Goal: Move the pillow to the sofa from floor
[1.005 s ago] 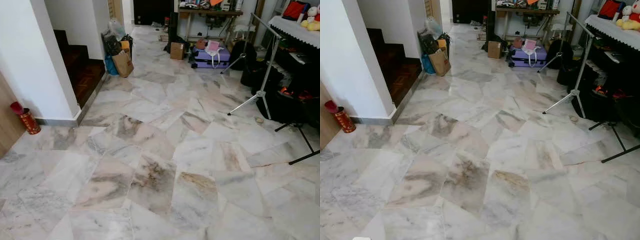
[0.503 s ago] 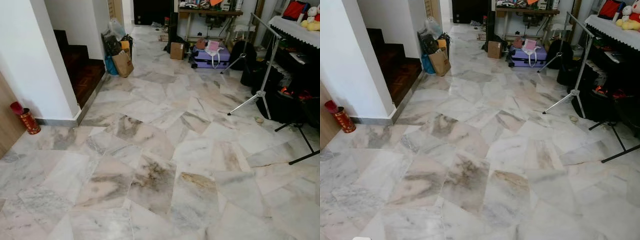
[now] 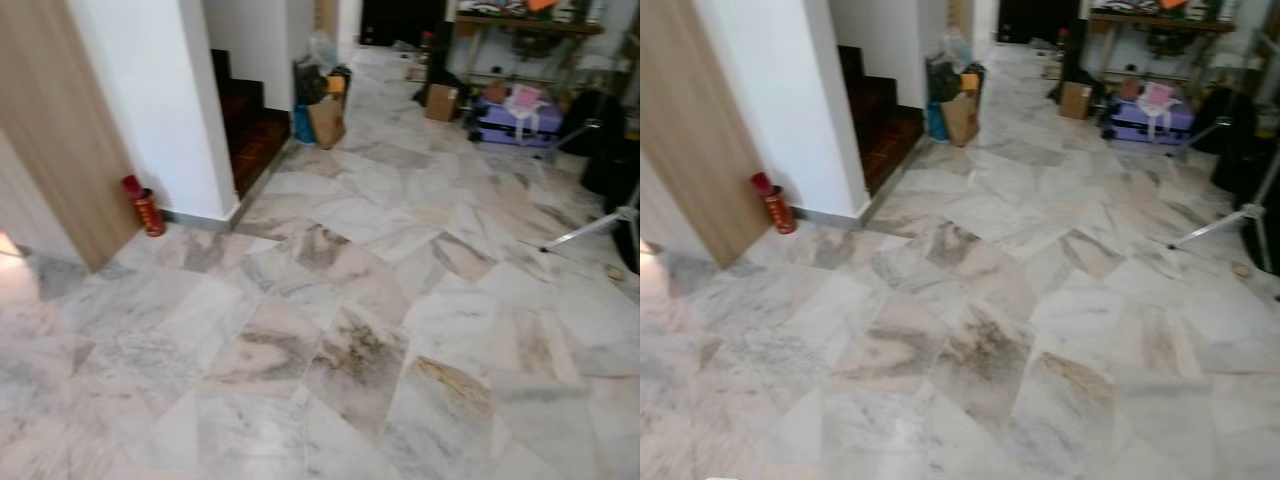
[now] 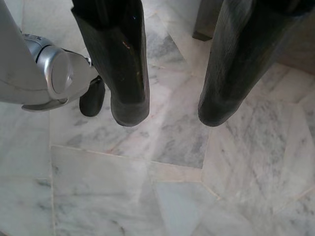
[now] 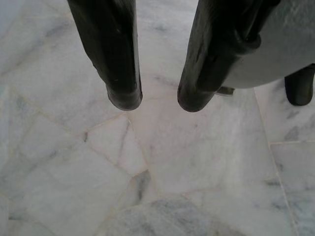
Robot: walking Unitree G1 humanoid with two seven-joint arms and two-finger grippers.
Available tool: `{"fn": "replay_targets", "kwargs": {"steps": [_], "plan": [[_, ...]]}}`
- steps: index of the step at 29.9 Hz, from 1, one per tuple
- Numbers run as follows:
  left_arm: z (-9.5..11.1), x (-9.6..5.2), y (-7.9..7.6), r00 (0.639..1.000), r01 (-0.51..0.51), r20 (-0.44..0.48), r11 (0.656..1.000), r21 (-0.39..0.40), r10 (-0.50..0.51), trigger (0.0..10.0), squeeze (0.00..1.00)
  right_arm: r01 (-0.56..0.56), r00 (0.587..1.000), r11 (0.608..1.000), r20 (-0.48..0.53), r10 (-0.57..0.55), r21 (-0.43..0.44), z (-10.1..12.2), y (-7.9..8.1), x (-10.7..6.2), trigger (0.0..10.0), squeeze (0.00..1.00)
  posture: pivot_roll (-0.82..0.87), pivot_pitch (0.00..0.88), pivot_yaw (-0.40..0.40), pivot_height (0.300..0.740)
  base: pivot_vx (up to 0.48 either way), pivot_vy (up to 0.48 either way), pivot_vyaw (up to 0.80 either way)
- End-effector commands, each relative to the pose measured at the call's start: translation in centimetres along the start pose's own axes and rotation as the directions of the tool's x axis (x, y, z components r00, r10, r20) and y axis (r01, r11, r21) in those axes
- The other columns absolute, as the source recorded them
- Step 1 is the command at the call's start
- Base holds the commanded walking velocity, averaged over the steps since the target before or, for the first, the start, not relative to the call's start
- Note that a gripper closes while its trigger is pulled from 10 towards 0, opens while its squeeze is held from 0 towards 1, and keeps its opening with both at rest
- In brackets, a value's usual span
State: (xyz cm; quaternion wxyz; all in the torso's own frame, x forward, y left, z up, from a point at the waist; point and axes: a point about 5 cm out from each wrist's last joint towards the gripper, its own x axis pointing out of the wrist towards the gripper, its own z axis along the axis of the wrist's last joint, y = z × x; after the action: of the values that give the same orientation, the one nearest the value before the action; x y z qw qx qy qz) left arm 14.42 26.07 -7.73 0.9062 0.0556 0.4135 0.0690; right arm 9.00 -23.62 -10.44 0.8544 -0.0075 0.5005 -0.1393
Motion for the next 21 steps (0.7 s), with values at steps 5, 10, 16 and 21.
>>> {"fn": "replay_targets", "kwargs": {"steps": [5,10,16,21], "plan": [[-0.1,0.7,-2.0,0.984,0.094,-0.148,0.994,-0.052,-0.1,10.0,0.0,-0.221,0.974,0.953,0.105,0.203,0.206,6.6,5.6,1.2,10.0,0.0,0.08,0.02,0.028,0.74,0.0,0.0,0.8],[0.0,0.8,-2.5,0.984,0.089,-0.148,0.994,-0.069,-0.099,10.0,0.0,-0.222,0.973,0.958,0.102,0.206,0.182,6.8,5.5,1.3,10.0,0.0,0.09,0.027,0.009,0.74,0.0,0.0,0.8],[-1.1,0.4,-3.1,0.979,0.096,-0.175,0.993,-0.071,-0.108,10.0,0.0,-0.236,0.969,0.961,0.105,0.222,0.147,7.2,5.7,1.3,10.0,0.0,0.1,0.037,-0.011,0.74,0.0,0.0,0.8],[-1.9,0.1,-3.2,0.975,0.08,-0.2,0.993,-0.092,-0.097,10.0,0.0,-0.24,0.968,0.962,0.103,0.228,0.129,7.3,5.7,1.3,10.0,0.0,0.11,0.024,-0.025,0.74,0.0,0.0,0.8]]}}
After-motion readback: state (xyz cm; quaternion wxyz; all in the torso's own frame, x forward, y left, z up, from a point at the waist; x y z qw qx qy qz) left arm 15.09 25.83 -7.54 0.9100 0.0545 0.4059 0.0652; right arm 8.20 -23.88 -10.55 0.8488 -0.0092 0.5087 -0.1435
